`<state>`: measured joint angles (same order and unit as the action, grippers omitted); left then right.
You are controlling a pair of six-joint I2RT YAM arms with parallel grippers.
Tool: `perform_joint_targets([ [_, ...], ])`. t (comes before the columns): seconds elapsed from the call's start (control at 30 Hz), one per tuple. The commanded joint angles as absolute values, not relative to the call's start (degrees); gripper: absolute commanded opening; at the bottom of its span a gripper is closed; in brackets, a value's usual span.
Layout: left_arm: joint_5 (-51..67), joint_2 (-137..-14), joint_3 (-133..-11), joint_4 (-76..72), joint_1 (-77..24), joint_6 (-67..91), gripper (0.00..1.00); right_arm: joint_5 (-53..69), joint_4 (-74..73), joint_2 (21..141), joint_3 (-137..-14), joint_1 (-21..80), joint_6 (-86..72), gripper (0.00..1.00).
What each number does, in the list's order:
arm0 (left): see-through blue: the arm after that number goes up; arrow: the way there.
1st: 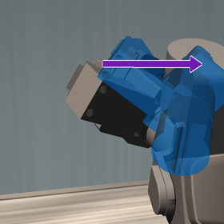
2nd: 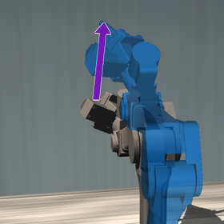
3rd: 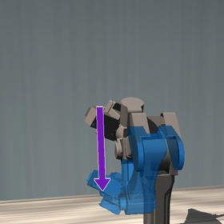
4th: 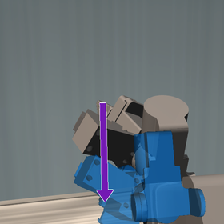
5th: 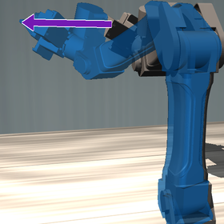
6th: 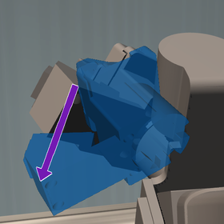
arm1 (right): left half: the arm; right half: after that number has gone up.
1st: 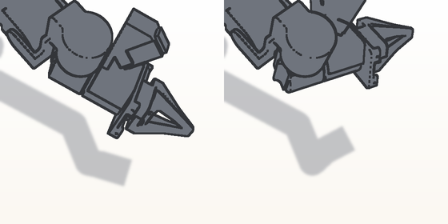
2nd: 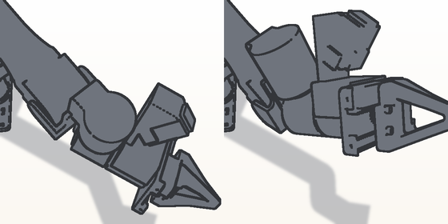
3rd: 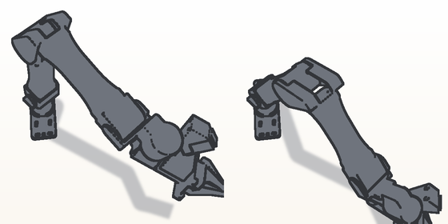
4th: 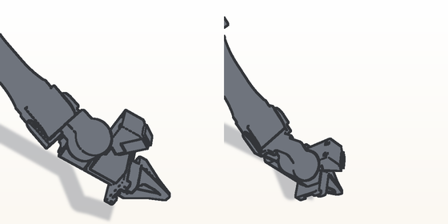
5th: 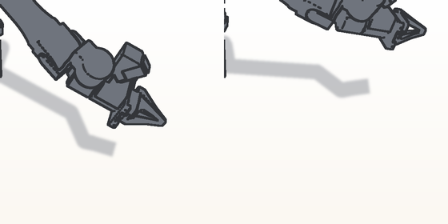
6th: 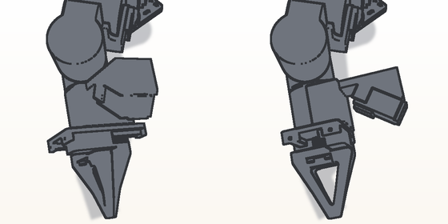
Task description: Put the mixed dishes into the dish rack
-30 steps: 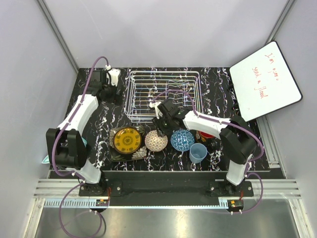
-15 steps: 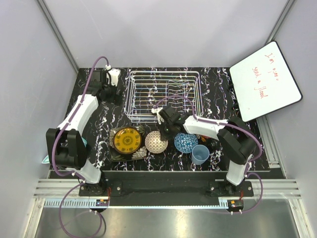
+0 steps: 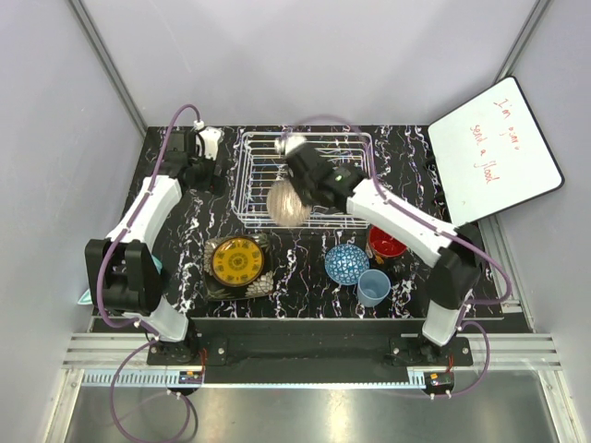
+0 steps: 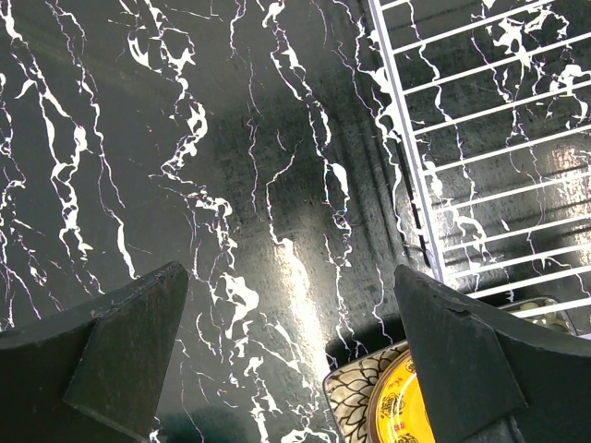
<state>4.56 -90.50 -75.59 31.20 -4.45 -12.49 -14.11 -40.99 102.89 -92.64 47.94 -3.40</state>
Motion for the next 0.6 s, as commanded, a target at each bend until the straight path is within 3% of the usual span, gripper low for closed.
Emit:
perform_joint_targets([
  [0.0, 5.6, -90.0, -77.2, 28.9, -4.0, -13.0, 0.99, -50.4, -47.7, 100.8, -113.7, 48.0, -0.3, 0.0],
  [0.1, 5.6, -90.3, -76.9, 28.7, -3.8, -12.9, 0.99, -71.5, -45.8, 109.1, -119.7, 44.9, 6.0, 0.0],
  [0.2, 5.5, -90.2, -76.9, 28.7, -3.7, -13.0, 0.99, -77.8, -45.0, 114.3, -121.5, 41.8, 5.3, 0.0],
  [0.57, 5.5, -89.5, -76.0, 28.7, -3.3, -14.1, 0.99, -78.0, -41.4, 124.3, -126.2, 33.0, 6.1, 0.0],
])
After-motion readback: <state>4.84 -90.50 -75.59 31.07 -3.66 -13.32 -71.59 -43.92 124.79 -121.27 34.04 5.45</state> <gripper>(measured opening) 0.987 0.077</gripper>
